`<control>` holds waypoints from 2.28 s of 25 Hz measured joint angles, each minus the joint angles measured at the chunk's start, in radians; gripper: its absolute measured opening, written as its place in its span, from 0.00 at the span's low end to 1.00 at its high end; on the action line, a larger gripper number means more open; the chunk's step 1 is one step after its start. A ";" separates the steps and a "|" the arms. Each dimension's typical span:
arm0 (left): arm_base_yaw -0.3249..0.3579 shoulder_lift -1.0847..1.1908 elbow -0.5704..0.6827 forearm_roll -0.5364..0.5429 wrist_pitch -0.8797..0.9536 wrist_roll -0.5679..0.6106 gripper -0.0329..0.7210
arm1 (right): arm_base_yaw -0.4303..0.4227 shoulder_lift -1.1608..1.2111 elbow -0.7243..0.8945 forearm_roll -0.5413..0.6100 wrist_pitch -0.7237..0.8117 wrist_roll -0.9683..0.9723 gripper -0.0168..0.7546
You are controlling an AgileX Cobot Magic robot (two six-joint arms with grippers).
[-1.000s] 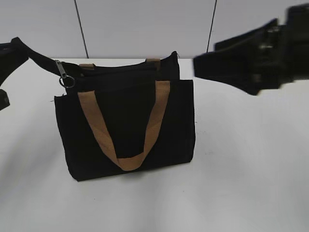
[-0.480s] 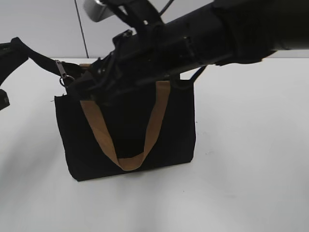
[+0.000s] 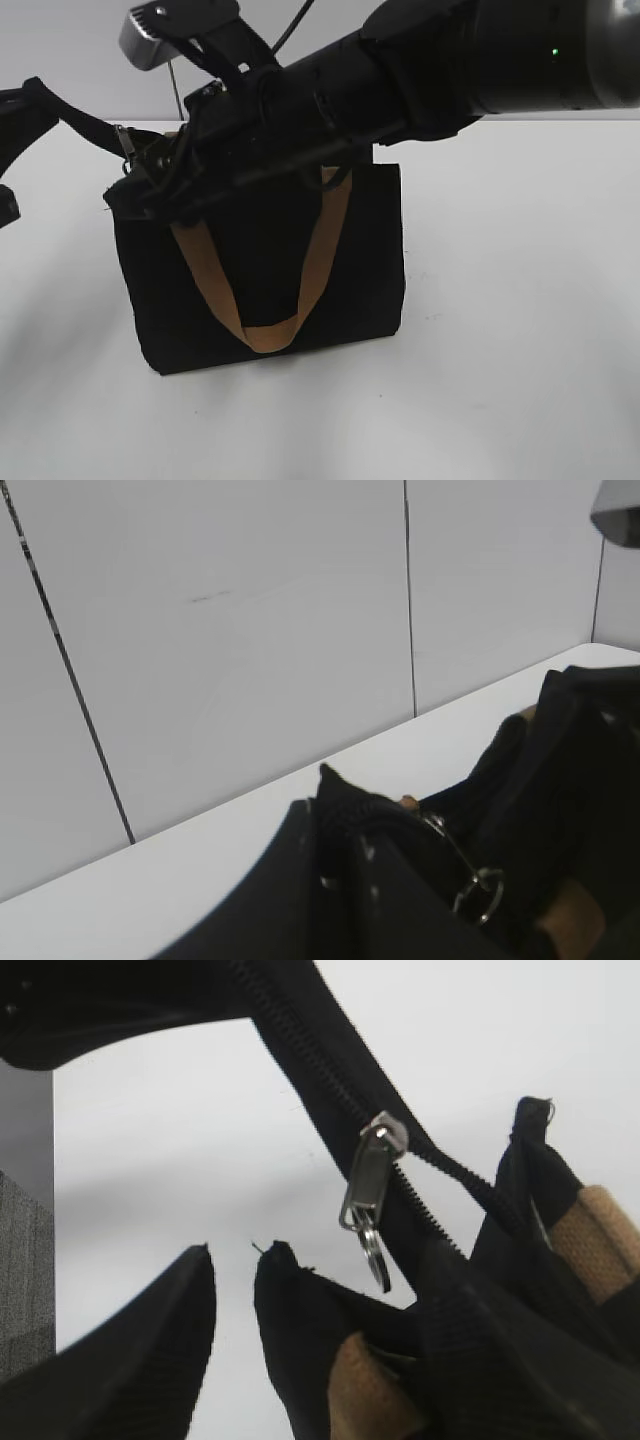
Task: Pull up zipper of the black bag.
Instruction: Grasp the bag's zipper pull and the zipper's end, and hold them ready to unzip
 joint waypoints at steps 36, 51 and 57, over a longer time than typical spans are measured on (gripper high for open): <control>0.000 0.000 0.000 0.000 0.002 0.000 0.08 | 0.038 0.019 -0.010 0.023 -0.097 0.145 0.03; 0.000 -0.001 0.000 -0.030 0.007 0.000 0.08 | -0.032 -0.011 -0.010 -0.006 -0.042 0.285 0.02; 0.000 -0.023 0.002 -0.035 0.010 0.000 0.08 | -0.073 -0.019 -0.013 -0.219 0.021 0.510 0.02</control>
